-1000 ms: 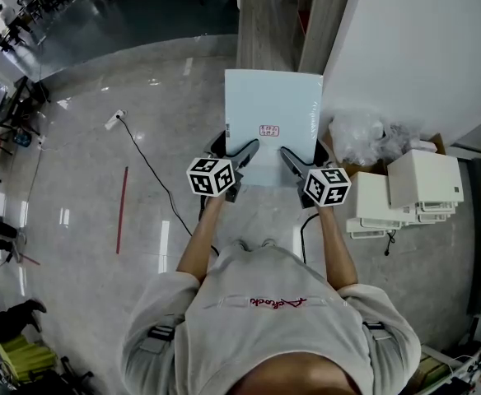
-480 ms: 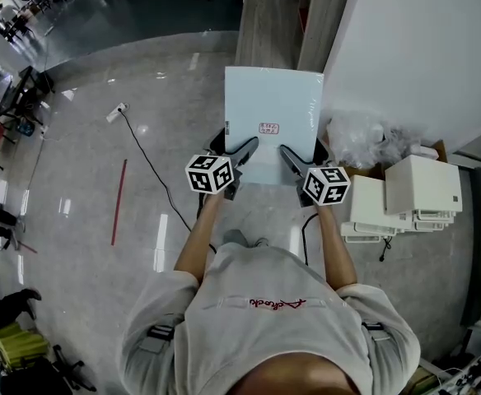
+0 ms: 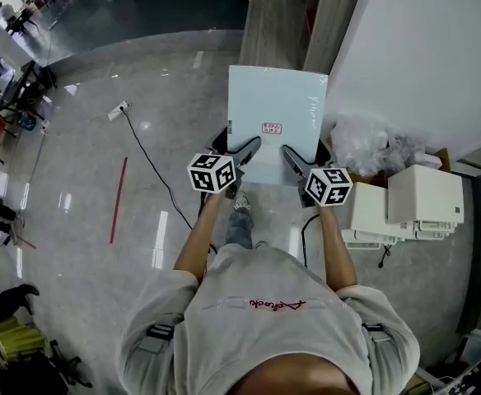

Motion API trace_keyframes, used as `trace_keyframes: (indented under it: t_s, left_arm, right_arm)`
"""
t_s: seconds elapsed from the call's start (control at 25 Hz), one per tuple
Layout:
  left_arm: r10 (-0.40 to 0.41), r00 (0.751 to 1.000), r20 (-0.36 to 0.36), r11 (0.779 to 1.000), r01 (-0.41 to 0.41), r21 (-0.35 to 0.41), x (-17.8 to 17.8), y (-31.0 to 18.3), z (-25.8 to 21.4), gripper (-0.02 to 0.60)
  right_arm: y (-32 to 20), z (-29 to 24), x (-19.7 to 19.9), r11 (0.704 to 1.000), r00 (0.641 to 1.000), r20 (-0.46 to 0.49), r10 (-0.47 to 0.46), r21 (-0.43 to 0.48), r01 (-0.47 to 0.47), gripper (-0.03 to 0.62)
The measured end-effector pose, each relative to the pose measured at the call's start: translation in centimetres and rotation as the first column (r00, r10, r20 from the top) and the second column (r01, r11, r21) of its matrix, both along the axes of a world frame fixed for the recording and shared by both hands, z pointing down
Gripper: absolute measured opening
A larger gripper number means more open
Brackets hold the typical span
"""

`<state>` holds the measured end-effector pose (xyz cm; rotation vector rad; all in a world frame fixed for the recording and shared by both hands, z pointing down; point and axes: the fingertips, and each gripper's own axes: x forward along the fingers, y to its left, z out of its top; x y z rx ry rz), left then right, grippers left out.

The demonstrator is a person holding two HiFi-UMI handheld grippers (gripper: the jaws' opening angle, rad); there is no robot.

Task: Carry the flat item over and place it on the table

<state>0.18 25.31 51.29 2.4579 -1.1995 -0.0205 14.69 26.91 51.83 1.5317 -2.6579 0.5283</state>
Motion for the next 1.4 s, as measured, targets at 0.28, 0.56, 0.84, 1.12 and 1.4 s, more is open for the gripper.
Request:
trace_keyframes:
  t_s: [0.28,0.56,0.84,1.12,1.4]
  left_arm:
    - [0.01,1.0,-0.009,1.0,-0.01,-0.006,-0.3,-5.6,0.8,0.436]
    - [0.023,1.0,-0.019,1.0,-0.023,-0.01,-1.3,-13.7,0.6,0.436]
    - [0.047,0.998,-0.03,0.999,-0.047,-0.006,-2.6,-21.8,-0.6,0.436]
    - [0.071,0.997,-0.03,0.997,-0.071,0.0,-4.5,-29.5,-1.1,0.435]
    - [0.091,0.995,-0.034,0.996,-0.091,0.001,-5.6,-34.5,-0.4,0.434]
  right_arm:
    - [-5.5,0.7,-0.3,1.0,1.0,-0.007,0.012,-0.007,-0.012,0.46]
    - [-13.3,0.3,-1.3,1.0,1.0,-0.013,0.028,-0.005,-0.028,0.46]
    - [-21.1,-1.0,-2.7,0.998,0.998,-0.022,0.055,0.005,-0.055,0.46]
    - [-28.4,-1.5,-4.6,0.997,0.997,-0.022,0.078,0.01,-0.078,0.46]
    - [-33.1,-0.9,-5.8,0.995,0.995,-0.017,0.1,0.016,-0.1,0.46]
